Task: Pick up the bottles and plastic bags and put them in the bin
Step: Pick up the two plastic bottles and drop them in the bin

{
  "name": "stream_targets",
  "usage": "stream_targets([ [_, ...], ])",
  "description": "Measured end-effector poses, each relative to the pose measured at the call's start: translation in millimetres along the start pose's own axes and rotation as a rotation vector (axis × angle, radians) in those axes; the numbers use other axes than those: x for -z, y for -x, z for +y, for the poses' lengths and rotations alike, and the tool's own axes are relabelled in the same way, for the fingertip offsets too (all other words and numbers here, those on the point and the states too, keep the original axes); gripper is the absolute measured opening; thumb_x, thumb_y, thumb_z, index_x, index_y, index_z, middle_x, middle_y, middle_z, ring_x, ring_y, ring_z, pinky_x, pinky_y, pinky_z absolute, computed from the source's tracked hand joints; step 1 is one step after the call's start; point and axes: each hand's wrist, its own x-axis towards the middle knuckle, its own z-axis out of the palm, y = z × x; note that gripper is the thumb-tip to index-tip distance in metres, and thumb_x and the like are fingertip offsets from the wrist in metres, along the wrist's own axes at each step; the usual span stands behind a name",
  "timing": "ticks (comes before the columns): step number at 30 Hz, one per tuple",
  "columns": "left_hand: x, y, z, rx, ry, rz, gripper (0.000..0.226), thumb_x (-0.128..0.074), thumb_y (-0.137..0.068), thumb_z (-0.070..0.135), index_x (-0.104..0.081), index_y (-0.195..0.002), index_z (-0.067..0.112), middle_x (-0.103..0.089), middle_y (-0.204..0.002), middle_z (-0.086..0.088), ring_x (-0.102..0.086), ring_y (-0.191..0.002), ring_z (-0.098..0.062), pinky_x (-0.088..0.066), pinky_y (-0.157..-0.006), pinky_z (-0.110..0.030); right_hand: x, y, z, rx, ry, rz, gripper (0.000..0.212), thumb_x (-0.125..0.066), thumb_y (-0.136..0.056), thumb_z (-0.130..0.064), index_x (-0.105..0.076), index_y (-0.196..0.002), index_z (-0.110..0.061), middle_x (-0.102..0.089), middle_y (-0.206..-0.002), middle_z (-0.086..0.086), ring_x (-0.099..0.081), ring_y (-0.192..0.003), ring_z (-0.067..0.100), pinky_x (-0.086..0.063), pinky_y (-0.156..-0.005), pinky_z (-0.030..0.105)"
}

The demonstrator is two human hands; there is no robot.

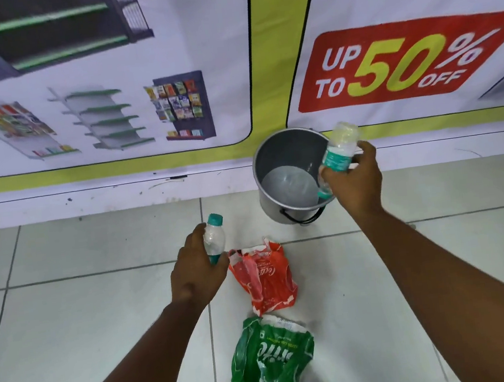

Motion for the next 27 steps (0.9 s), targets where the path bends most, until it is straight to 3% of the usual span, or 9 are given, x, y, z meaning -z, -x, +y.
stream_targets([
  [5,0.5,3.4,8.5,-0.052,0.013,-0.004,0.071,-0.076,-0.084,0.029,-0.039,-0.142,0.018,-0.051,-0.140,-0.009,-0.057,-0.120,-0.028,-0.054,-0.097,-0.046,-21.3,-31.7,-1.4,-0.043,0.037,-0.036,0.087,-0.089,-0.072,-0.022,-0.038,-0.143,-0.014,-0.062,-0.134,0.010,-0.061,-0.122,0.029,-0.047,-0.097,0.030],
  [8,1.9,3.8,12.0,-0.063,0.006,-0.005,0.071,-0.076,-0.084,0.029,-0.038,-0.144,0.017,-0.051,-0.140,-0.010,-0.056,-0.120,-0.029,-0.054,-0.097,-0.045,-27.2,-28.8,20.1,-0.075,0.097,-0.090,0.094,-0.087,-0.070,-0.023,-0.036,-0.148,-0.014,-0.067,-0.118,0.008,-0.063,-0.115,0.029,-0.044,-0.094,0.028],
  [13,2.3,3.1,27.4,-0.054,0.032,0.007,0.073,-0.075,-0.085,0.029,-0.035,-0.146,0.018,-0.048,-0.142,-0.010,-0.055,-0.123,-0.030,-0.050,-0.098,-0.039,-15.6,2.7,51.5,-0.072,0.156,-0.191,0.086,-0.085,-0.076,-0.022,-0.038,-0.148,-0.015,-0.064,-0.119,0.007,-0.064,-0.114,0.031,-0.053,-0.100,0.044],
  [19,-5.4,-18.2,66.0,-0.115,0.048,0.034,0.074,-0.075,-0.084,0.036,-0.034,-0.145,0.023,-0.051,-0.139,-0.007,-0.057,-0.120,-0.026,-0.047,-0.091,-0.028,14.4,55.6,80.9,-0.149,0.056,-0.208,0.069,-0.079,-0.083,-0.015,-0.043,-0.142,-0.017,-0.063,-0.123,0.010,-0.066,-0.108,0.029,-0.052,-0.089,0.032],
  [25,-11.3,-73.5,134.8,-0.212,0.148,0.106,0.074,-0.076,-0.083,0.039,-0.038,-0.143,0.020,-0.056,-0.138,-0.005,-0.057,-0.121,-0.025,-0.054,-0.098,-0.042,41.6,86.6,111.9,-0.194,0.028,-0.222,0.065,-0.077,-0.085,-0.014,-0.045,-0.141,-0.016,-0.064,-0.117,0.007,-0.069,-0.100,0.027,-0.047,-0.072,0.014],
  [27,-21.0,-94.1,155.1,-0.234,0.164,0.098,0.074,-0.076,-0.083,0.037,-0.037,-0.144,0.020,-0.056,-0.138,-0.005,-0.057,-0.121,-0.025,-0.053,-0.099,-0.042,49.7,90.9,122.1,-0.207,0.018,-0.220,0.064,-0.077,-0.085,-0.016,-0.045,-0.140,-0.017,-0.064,-0.116,0.005,-0.070,-0.099,0.027,-0.049,-0.073,0.018],
])
